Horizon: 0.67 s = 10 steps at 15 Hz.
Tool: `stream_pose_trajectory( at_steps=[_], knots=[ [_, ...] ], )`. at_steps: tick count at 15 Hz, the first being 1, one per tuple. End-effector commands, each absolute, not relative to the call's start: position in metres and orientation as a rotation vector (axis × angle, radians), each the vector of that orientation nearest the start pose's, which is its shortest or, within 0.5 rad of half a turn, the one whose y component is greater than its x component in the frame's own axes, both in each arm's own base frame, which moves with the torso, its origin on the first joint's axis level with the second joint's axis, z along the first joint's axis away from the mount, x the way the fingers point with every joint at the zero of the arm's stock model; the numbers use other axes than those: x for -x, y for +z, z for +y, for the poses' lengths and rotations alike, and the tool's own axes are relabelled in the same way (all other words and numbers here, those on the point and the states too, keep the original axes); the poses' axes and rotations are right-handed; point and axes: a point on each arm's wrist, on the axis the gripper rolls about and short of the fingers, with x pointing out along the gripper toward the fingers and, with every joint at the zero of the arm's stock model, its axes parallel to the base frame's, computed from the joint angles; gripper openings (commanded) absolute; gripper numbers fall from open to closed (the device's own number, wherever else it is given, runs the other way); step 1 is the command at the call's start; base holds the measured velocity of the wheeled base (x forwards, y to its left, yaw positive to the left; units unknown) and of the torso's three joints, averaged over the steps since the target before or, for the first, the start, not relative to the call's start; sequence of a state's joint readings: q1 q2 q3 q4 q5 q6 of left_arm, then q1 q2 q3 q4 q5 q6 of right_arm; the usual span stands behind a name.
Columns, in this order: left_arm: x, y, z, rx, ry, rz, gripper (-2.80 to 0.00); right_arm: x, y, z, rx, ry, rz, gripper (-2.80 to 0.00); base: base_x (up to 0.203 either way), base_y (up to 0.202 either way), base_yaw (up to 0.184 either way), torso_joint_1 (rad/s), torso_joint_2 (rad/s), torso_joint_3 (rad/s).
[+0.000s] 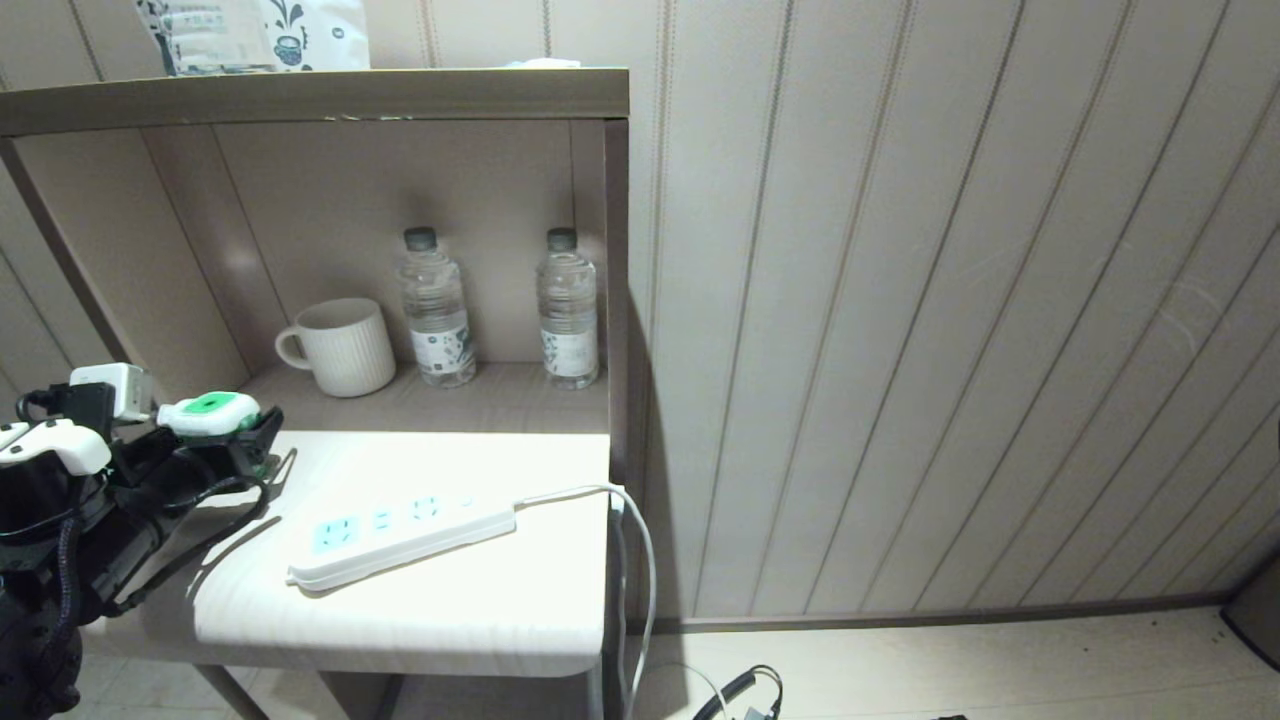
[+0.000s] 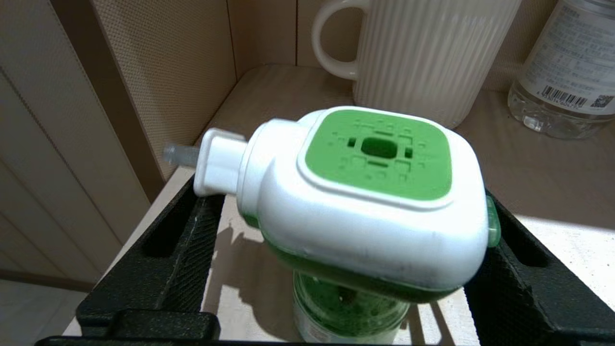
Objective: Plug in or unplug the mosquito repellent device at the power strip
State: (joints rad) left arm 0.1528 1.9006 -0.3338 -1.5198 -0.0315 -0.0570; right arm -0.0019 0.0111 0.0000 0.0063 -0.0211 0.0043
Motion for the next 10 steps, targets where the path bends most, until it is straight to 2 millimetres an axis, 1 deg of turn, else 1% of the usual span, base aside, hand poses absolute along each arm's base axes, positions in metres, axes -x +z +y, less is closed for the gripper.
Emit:
stream_pose_trajectory(
  at_steps=[1,6,10],
  knots=[
    [-0.272,0.109,0.041,0.058,0.120,-0.003,0.00,0.022,0.075,0.000,-0.004,-0.025,0.017,-2.80,0.000,0.000,0.000,0.000,0.00,0.000],
    [-0.265,0.113,0.040,0.058,0.119,-0.008,0.00,0.022,0.075,0.000,-0.004,-0.023,0.017,-2.80,0.000,0.000,0.000,0.000,0.00,0.000],
    [-0.248,0.111,0.036,0.061,0.114,0.023,0.00,0.022,0.075,0.000,-0.004,-0.023,0.017,-2.80,0.000,0.000,0.000,0.000,0.00,0.000]
  ],
)
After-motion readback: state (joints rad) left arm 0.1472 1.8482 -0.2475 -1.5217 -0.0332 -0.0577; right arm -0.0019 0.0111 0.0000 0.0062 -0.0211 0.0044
